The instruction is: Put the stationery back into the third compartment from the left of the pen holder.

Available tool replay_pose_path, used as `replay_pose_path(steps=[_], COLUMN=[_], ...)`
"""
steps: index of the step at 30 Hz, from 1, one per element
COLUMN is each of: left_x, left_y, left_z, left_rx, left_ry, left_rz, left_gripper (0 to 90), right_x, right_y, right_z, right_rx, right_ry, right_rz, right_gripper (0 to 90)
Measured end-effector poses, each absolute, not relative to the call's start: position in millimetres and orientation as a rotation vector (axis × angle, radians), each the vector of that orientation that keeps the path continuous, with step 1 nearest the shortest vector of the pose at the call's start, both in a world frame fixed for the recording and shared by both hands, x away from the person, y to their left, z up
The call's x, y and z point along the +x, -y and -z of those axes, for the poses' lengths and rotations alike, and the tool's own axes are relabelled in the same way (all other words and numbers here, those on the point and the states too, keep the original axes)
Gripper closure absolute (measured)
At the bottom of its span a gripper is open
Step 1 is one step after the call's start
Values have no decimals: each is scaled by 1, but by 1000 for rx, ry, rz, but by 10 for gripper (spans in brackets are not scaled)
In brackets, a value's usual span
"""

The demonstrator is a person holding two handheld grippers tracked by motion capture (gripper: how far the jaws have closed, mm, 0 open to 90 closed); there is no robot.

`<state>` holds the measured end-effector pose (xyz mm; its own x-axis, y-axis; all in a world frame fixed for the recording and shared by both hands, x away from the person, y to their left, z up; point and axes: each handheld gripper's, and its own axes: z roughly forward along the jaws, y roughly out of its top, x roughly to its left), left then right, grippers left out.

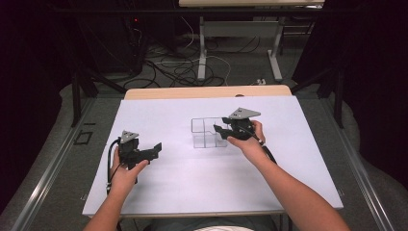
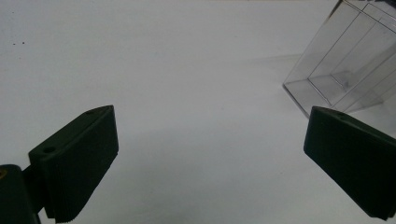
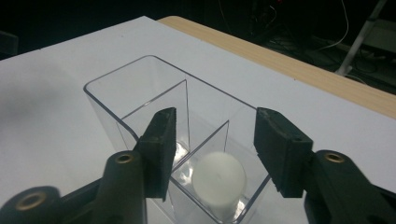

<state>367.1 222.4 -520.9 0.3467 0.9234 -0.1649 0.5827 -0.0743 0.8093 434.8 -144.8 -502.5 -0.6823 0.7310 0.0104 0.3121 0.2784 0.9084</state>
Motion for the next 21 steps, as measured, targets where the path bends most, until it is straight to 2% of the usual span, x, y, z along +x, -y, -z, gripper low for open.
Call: replay_pose_path(steps=[7, 17, 21], left_x=[367, 367, 367], left_y=[-222, -223, -223], left_z=[521, 520, 520], left_rx=[1765, 1760, 1759], left_ry=[-1340, -1336, -1340], left_rz=[-508, -512, -508], left_gripper=[31, 31, 31], right_x=[427, 416, 412], right_y=[148, 160, 169], right_z=[493, 483, 480], right_rx=[925, 974, 999], right_ry=[-2152, -2132, -2117], right_rz=[-1411, -1399, -1361], right_gripper=[399, 340, 255])
